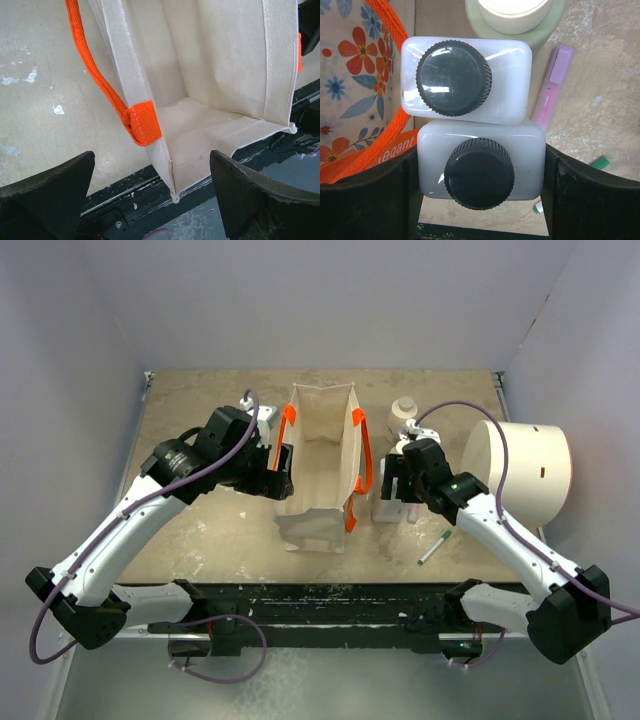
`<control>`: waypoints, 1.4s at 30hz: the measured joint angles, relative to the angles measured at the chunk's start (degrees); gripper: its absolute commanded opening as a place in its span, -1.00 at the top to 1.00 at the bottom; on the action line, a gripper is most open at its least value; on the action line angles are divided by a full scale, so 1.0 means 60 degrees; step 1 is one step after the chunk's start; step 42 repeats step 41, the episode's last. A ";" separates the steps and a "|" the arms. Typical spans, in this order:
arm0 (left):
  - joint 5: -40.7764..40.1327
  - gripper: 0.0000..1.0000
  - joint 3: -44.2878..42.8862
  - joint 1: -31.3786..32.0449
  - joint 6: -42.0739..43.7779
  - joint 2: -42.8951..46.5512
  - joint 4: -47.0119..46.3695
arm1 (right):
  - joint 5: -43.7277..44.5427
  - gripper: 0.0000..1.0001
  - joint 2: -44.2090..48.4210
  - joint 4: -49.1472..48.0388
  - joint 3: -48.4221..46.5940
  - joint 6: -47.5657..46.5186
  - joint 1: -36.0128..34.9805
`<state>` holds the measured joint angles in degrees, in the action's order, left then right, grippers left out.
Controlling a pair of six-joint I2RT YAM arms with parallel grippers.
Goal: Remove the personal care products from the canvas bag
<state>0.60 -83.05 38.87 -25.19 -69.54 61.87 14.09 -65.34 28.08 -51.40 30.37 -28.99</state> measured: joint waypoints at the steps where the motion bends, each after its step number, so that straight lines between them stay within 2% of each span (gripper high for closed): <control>1: 0.0000 -0.99 0.0000 0.0000 -0.0033 0.0000 0.0000 | 0.0004 -0.88 0.0000 0.0007 0.0000 0.0015 0.0000; 4: -0.0007 -0.99 0.0000 0.0000 -0.0062 0.0000 0.0000 | -0.0004 -1.00 -0.0025 0.0000 -0.0062 0.0058 0.0000; 11: -0.0033 -0.99 0.0000 0.0000 -0.0131 0.0004 0.0004 | -0.0015 -1.00 -0.0087 0.0313 -0.0943 0.0182 -0.0007; 17: -0.0102 -0.99 -0.0091 0.0000 -0.0131 0.0149 0.0142 | -0.0007 -1.00 0.0729 0.1191 -0.2120 0.0310 -0.0007; 22: -0.0517 -0.99 -0.1694 0.0004 -0.0113 0.0157 0.0685 | -0.0193 -1.00 0.1745 0.2317 -0.4065 0.0233 -0.0007; 27: -0.1242 -0.99 -0.3942 0.0007 0.0157 0.0412 0.0645 | -0.0459 -1.00 0.1974 0.3512 -0.7311 0.0018 -0.0007; 33: -0.1934 -0.99 -0.5133 0.0007 0.0627 0.1133 0.0535 | -0.0521 -1.00 0.1982 0.4167 -1.0389 -0.0109 -0.0007; 37: -0.2193 -0.99 -0.5526 0.0007 0.0809 0.1362 0.0412 | -0.0521 -0.99 0.1956 0.4277 -1.0881 -0.0095 -0.0007; 42: -0.2295 -0.99 -0.5643 0.0007 0.0896 0.1304 0.0342 | -0.0506 -0.99 0.1898 0.4350 -1.0783 -0.0091 -0.0007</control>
